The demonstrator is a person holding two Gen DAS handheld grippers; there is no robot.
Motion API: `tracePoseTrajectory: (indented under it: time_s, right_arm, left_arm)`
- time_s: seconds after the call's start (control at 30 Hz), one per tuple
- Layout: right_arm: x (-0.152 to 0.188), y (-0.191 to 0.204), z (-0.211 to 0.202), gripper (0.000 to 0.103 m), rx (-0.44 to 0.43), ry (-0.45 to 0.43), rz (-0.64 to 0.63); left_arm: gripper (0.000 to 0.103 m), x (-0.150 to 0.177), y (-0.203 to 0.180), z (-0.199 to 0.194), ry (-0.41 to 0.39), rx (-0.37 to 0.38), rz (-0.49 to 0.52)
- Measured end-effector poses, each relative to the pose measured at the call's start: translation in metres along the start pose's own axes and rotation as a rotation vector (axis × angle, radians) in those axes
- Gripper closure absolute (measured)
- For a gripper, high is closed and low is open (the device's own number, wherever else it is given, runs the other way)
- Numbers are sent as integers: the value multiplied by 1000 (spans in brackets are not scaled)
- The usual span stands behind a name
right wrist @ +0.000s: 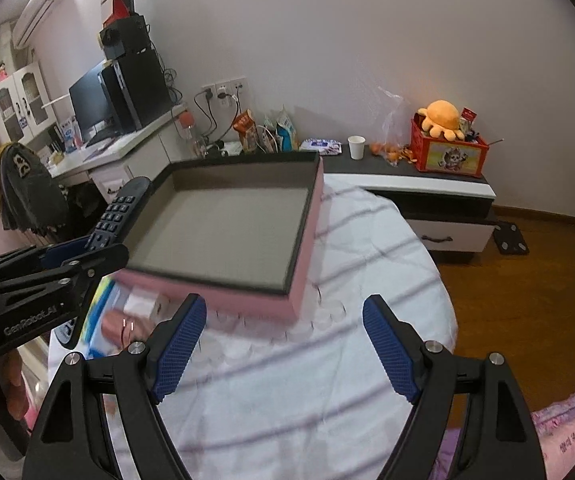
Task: Organize rigid objects
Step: 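Carry the remote over the pink box and lower it inside with the left tool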
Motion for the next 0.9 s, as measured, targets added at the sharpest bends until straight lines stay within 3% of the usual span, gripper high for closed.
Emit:
tracePoseTrajectory:
  time_s: [0.4,0.67,0.9]
  right_arm:
    - [-40,6,99,21,38,16,-30]
    - [-34,2,137,21,57,68,-55]
    - [-26,7,145,21,65,89,-93]
  left_arm:
    - [59,-33,29,101,73,-3,-103]
    - [59,-7,26,157,198,-5,-117]
    - [58,4,25,167,234,-31,-116]
Point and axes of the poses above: each gripper's, at about its wrist camera, not at the fingertips, and z roughly the way its jaws point, y to its left, x to its underside, the point moved 6 cm from there along z, roughly the way its jaws point, and after that the axes turned 13 degrees about -y, right-handed, at the moved point
